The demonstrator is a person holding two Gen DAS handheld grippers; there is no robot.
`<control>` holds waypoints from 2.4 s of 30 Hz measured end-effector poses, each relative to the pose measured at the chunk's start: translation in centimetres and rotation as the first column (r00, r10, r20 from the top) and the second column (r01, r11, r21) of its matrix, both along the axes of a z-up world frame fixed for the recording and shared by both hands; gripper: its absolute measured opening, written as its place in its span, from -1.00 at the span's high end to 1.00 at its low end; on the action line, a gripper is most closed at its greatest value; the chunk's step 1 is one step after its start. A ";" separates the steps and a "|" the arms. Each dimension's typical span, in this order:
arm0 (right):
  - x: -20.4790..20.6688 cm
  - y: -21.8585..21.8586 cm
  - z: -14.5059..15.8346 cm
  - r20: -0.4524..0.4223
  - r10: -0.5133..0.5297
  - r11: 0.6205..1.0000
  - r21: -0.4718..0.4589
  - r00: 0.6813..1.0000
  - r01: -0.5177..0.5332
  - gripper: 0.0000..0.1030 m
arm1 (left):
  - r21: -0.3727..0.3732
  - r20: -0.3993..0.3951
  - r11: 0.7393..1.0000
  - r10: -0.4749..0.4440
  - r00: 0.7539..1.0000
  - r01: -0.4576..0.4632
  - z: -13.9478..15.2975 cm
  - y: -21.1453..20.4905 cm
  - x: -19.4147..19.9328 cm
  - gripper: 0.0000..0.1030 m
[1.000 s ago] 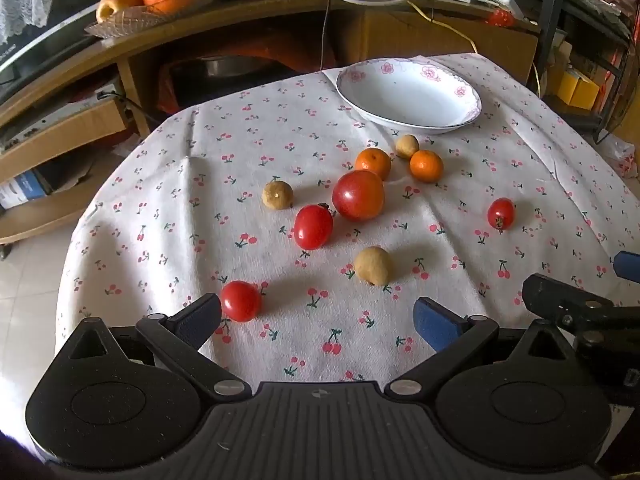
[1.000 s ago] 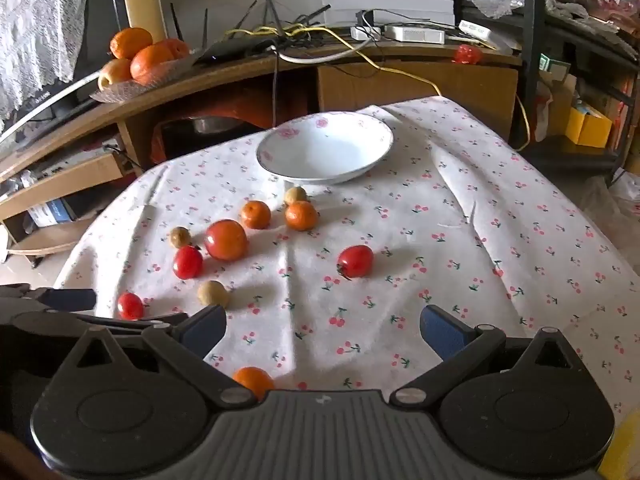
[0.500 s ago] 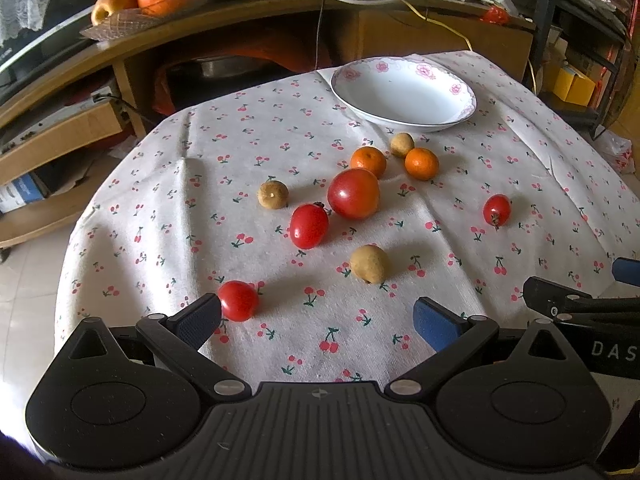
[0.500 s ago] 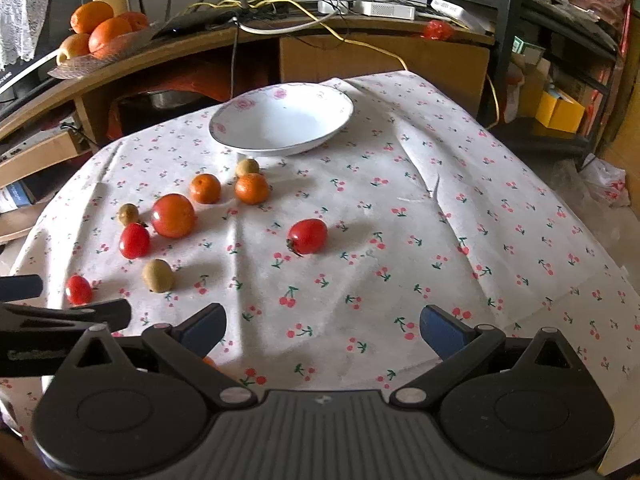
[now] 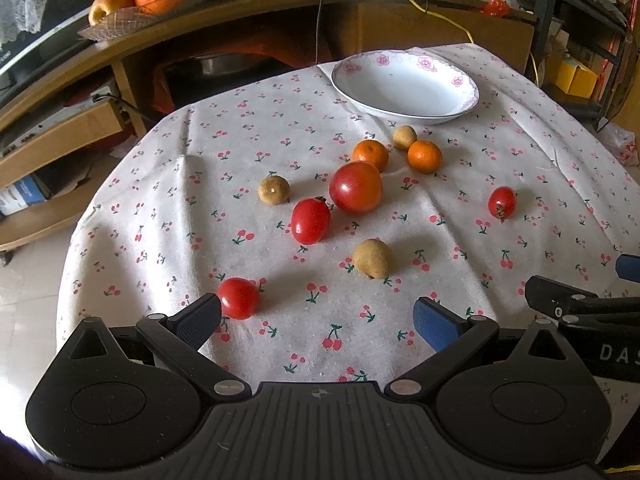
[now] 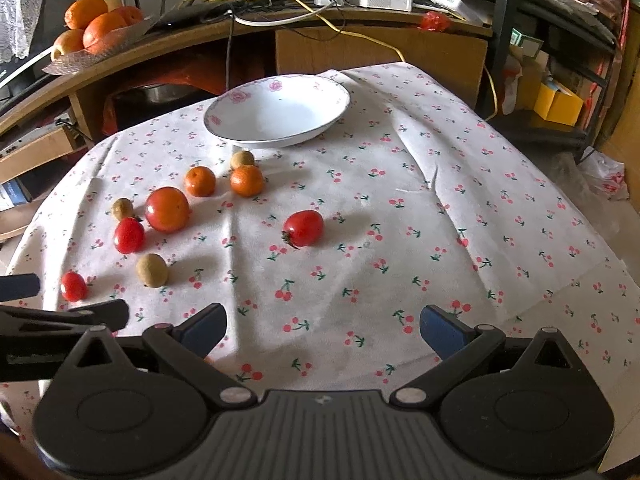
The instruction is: Organize fruits
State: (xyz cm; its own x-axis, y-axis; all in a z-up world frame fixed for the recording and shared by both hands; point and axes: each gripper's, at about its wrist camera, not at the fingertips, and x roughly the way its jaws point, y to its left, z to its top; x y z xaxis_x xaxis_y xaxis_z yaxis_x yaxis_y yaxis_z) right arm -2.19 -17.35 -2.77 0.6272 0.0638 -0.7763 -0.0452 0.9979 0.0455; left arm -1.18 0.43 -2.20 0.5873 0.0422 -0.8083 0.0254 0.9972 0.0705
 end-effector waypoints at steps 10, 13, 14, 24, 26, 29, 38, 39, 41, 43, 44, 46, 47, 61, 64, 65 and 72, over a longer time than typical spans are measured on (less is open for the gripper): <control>-0.1 0.1 0.0 -0.010 0.007 1.000 0.015 1.000 -0.006 -0.99 | 0.000 -0.001 1.000 0.001 1.000 -0.001 0.0 0.0 0.0 -1.00; -0.1 0.1 0.0 -0.009 0.008 1.000 0.022 1.000 -0.007 -0.99 | 0.002 -0.004 1.000 0.002 1.000 -0.002 -0.2 0.0 -0.1 -1.00; -0.1 0.0 0.0 -0.009 0.008 1.000 0.023 1.000 -0.008 -0.99 | 0.004 -0.007 1.000 0.002 1.000 -0.002 -0.2 -0.1 0.0 -0.99; -0.1 0.2 0.0 -0.006 0.016 1.000 0.023 1.000 -0.015 -0.99 | 0.019 -0.019 1.000 0.001 1.000 0.000 -0.2 -0.2 0.0 -0.98; -0.2 0.2 0.0 -0.005 0.017 1.000 0.022 1.000 -0.017 -0.99 | 0.020 -0.019 1.000 0.001 1.000 0.000 -0.2 -0.2 0.0 -0.98; -0.2 0.2 0.0 -0.007 0.018 1.000 0.023 1.000 -0.018 -0.98 | 0.020 -0.019 1.000 0.001 1.000 0.000 -0.2 -0.2 0.0 -0.98; -0.3 0.4 0.1 -0.003 0.029 0.999 0.027 1.000 -0.029 -0.92 | 0.025 -0.022 1.000 0.001 1.000 -0.001 -0.2 0.0 -0.1 -0.97; -0.3 0.4 0.1 -0.002 0.030 0.999 0.025 1.000 -0.030 -0.92 | 0.027 -0.023 1.000 0.001 1.000 0.000 -0.2 0.0 -0.1 -0.97; -0.3 0.4 0.0 -0.005 0.033 0.999 0.027 0.999 -0.033 -0.91 | 0.030 -0.025 1.000 0.001 1.000 0.000 -0.2 0.1 -0.2 -0.97; -0.3 0.5 0.0 -0.010 0.042 0.999 0.034 0.999 -0.041 -0.88 | 0.034 -0.031 0.999 0.000 1.000 0.001 -0.3 0.2 -0.3 -0.97; -0.3 0.6 0.0 -0.011 0.047 0.998 0.037 0.999 -0.046 -0.84 | 0.038 -0.035 0.999 0.000 0.999 0.001 -0.4 0.2 -0.3 -0.96; -0.4 0.8 -0.1 -0.015 0.059 0.998 0.039 0.998 -0.059 -0.76 | 0.048 -0.044 0.999 -0.001 0.999 0.003 -0.5 0.2 -0.3 -0.95; -0.4 1.0 -0.1 -0.015 0.065 0.997 0.035 0.998 -0.064 -0.75 | 0.052 -0.046 0.999 -0.002 0.999 0.004 -0.5 0.2 -0.3 -0.95; -0.8 2.7 -0.5 -0.031 0.157 0.987 0.045 0.987 -0.155 -0.69 | 0.055 -0.070 0.998 -0.001 0.998 0.005 -0.7 1.9 -1.3 -0.96; -0.8 3.1 -0.6 -0.039 0.181 0.983 0.050 0.983 -0.178 -0.68 | 0.044 -0.074 0.999 0.007 0.997 -0.003 -0.9 2.5 -1.3 -0.97; -0.8 3.3 -0.7 -0.043 0.187 0.981 0.050 0.981 -0.185 -0.68 | 0.039 -0.077 0.999 0.008 0.997 -0.005 -0.9 2.7 -1.2 -0.97; -0.8 4.3 -1.6 -0.076 0.246 0.969 0.040 0.966 -0.244 -0.38 | 0.033 -0.084 0.999 0.003 0.996 0.000 -1.4 2.8 -0.8 -0.97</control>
